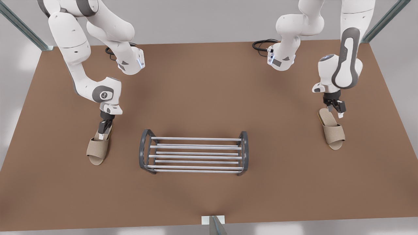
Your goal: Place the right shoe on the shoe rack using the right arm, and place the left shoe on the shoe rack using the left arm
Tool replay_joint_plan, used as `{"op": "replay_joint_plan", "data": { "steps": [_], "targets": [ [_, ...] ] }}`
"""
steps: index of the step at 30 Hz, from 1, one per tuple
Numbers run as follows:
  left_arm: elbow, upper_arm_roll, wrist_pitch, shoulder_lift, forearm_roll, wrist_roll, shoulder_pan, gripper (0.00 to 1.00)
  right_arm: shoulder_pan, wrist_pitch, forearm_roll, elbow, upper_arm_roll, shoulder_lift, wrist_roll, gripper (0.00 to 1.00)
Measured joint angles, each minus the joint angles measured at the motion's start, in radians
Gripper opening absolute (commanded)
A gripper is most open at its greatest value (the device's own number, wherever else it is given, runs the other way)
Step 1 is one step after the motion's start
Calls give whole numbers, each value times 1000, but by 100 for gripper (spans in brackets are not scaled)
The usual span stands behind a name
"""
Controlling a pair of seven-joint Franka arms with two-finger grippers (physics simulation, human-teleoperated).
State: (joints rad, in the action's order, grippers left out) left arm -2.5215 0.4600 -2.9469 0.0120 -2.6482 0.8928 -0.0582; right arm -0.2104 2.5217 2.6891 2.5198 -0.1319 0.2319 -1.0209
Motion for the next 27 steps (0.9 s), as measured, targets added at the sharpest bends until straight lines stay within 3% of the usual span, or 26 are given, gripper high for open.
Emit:
{"op": "replay_joint_plan", "data": {
  "steps": [6,10,27],
  "targets": [
    [-1,-1,73,-14,-179,314,2,100,-27,-35,67,9,0,15,-102,100],
    [0,-15,145,-105,-249,544,7,100,-27,-67,122,-32,0,51,-152,100],
    [6,-26,516,-304,-249,1277,-30,100,-25,-158,208,-103,44,117,-277,100]
  ]
}}
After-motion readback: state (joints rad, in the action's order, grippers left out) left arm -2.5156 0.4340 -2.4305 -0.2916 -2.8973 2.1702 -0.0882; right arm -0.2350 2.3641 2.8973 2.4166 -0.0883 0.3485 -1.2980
